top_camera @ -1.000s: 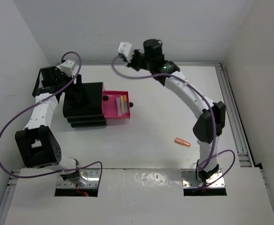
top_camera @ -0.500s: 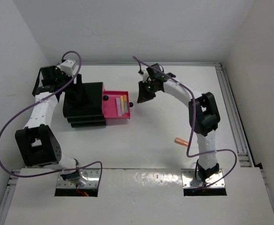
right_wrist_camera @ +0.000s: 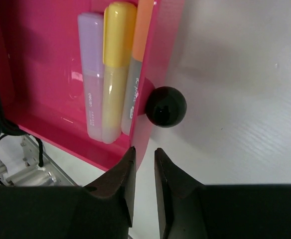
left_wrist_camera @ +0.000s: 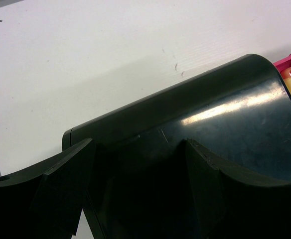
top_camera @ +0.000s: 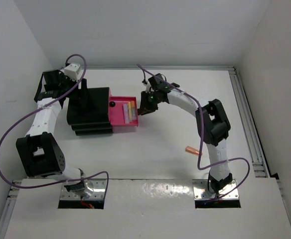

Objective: Sort the stationery into containers
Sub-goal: Close the drawer in the storage box.

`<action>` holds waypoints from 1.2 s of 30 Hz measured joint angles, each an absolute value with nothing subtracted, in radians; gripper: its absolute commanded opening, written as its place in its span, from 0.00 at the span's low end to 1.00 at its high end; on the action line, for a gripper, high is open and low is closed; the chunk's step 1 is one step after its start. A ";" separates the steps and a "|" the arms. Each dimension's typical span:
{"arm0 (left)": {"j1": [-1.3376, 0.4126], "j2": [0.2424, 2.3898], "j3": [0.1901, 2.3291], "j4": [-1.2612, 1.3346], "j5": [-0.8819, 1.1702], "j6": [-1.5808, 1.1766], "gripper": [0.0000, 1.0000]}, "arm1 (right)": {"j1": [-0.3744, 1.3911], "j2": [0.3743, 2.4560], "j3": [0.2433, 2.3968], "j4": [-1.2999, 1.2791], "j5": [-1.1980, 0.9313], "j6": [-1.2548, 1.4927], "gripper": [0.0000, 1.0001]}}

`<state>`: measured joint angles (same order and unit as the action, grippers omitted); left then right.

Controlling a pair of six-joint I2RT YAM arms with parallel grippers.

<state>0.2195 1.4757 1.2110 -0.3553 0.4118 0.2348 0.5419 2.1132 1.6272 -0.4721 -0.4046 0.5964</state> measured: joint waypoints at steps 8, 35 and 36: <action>0.220 1.472 1.200 -0.342 0.414 0.234 0.78 | 0.560 2.139 1.621 -0.450 -0.402 0.609 0.21; 0.220 1.453 1.154 -0.281 0.427 0.219 0.78 | 0.676 2.312 1.861 -0.337 -0.487 0.774 0.24; 0.220 1.453 1.154 -0.281 0.427 0.219 0.78 | 0.679 2.322 1.869 -0.333 -0.496 0.786 0.26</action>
